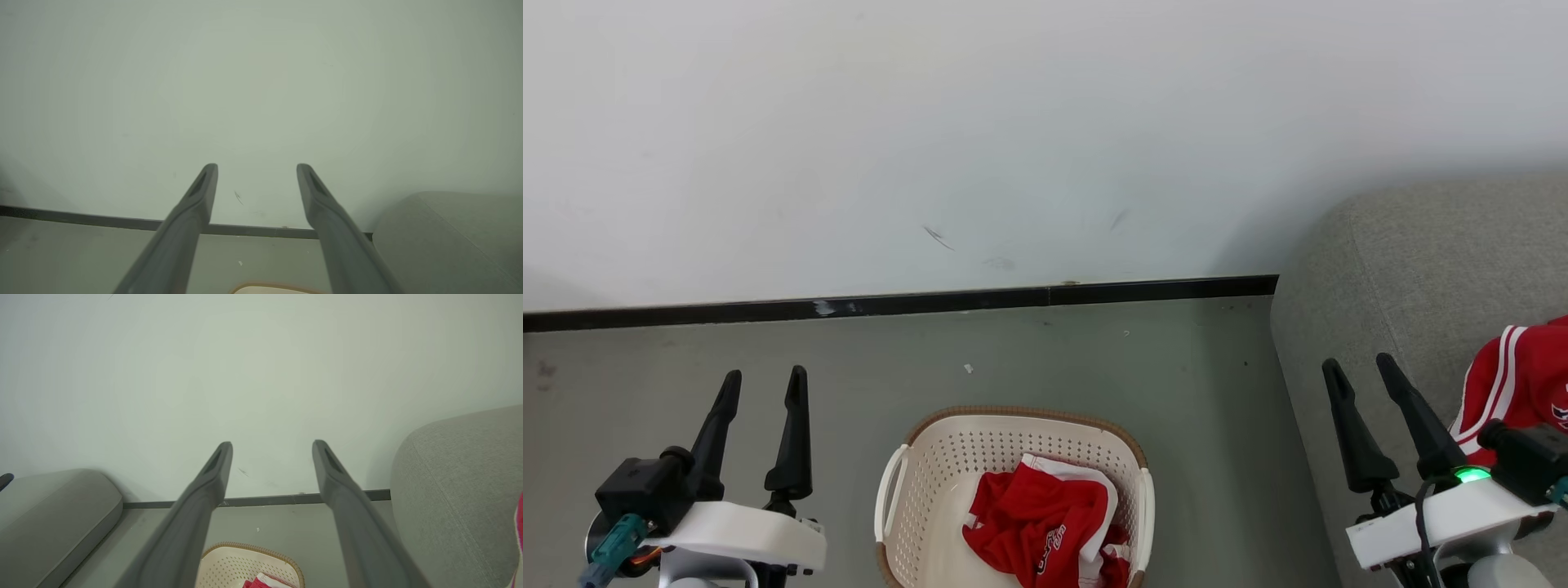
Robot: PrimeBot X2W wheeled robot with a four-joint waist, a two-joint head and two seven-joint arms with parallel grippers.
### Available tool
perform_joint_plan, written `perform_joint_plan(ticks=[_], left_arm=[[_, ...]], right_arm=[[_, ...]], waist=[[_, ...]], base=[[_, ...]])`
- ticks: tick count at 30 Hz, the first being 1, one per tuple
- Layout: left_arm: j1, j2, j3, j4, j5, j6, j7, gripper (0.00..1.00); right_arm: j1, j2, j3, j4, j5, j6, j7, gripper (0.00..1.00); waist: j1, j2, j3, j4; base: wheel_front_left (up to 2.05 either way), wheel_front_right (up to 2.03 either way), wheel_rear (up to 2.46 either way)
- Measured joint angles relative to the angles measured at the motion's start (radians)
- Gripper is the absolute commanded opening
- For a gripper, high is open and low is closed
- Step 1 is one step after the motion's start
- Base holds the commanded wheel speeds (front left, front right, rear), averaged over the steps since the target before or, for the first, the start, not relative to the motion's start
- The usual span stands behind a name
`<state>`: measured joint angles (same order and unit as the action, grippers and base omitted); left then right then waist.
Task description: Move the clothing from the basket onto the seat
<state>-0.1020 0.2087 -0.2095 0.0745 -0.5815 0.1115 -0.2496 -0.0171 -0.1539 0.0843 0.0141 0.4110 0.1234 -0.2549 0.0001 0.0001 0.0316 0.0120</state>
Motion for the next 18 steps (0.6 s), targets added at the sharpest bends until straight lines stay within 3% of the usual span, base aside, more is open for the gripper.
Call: perform_joint_plan(ticks=[18], left_arm=[[0.032, -0.048, 0.073, -0.012, 0.082, -0.063, -0.001, 1.00]], right_arm=[[0.015, 0.024, 0.006, -0.019, -0.022, 0.000, 0.000, 1.00]], waist=[[0.0000, 0.0000, 0.009, -0.021]], base=[[0.00, 0.00, 0.00]])
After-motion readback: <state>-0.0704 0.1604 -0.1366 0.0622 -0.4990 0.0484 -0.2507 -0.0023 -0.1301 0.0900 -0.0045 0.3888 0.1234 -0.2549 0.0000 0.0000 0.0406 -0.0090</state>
